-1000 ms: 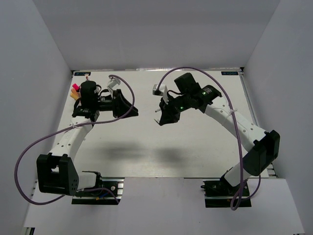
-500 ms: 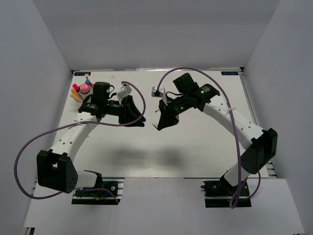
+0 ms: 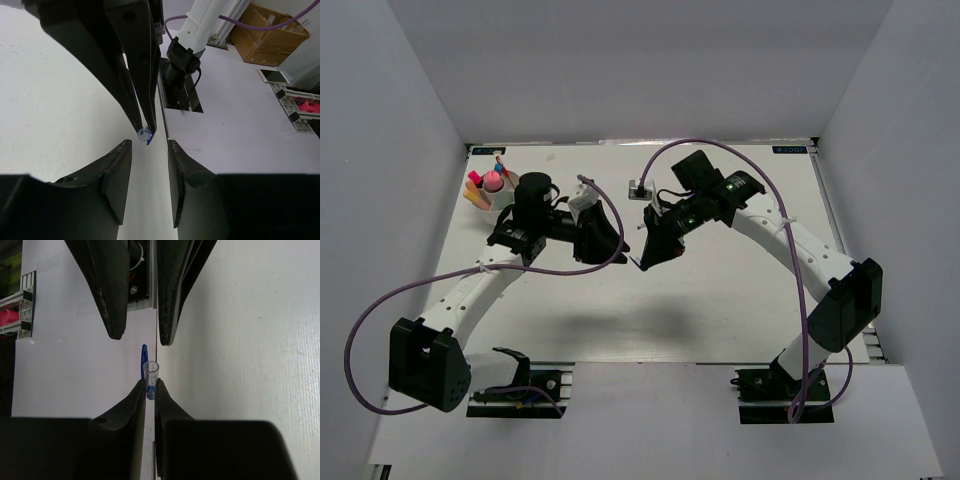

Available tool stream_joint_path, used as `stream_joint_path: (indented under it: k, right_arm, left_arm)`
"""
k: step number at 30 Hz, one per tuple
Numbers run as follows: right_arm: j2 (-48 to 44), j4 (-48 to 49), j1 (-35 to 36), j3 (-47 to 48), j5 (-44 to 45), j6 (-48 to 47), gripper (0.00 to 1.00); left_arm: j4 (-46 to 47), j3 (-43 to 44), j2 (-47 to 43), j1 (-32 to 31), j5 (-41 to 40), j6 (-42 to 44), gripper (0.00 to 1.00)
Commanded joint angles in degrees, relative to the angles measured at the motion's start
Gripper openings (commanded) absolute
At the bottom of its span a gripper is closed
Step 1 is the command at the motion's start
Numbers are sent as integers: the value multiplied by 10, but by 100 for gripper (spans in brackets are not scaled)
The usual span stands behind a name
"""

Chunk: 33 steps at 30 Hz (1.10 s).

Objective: Sort the stationery into containers
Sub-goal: Pass the stationery from the right arm to the left

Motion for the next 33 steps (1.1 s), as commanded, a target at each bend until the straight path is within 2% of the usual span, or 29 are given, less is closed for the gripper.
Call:
stream_joint_path:
  k: [1,17,26,29,30,31,32,33]
  right_arm:
    - [2,-15,3,13,-29,-13,0]
    - [1,-15,4,23,-33,-16,0]
    - [-6,-11,4,28,-43,-17,0]
    - [-9,-7,3,26,-52,-16,0]
    - [-10,-6,4,27,-52,-14,1]
    - [-11,-4,2,27,-55,-12,7]
    - [-11,-3,2,28,-55,-10,22]
    - [-12,-4,0,29,-57,-8,28]
  left_arm:
    - [37,1,-15,-9,-3,-14,45]
    - [-3,10,-2,-41,-10,26,41]
    - [-23,23,0,-47,-33,38,30]
    - [-13,24,0,-47,-45,23,20]
    - [-10,25,-1,-47,-51,18,17]
    - [-8,24,0,-47,-62,8,11]
    - [-6,25,-1,-47,-78,-14,4]
    - [8,24,-1,-47,-89,-24,0]
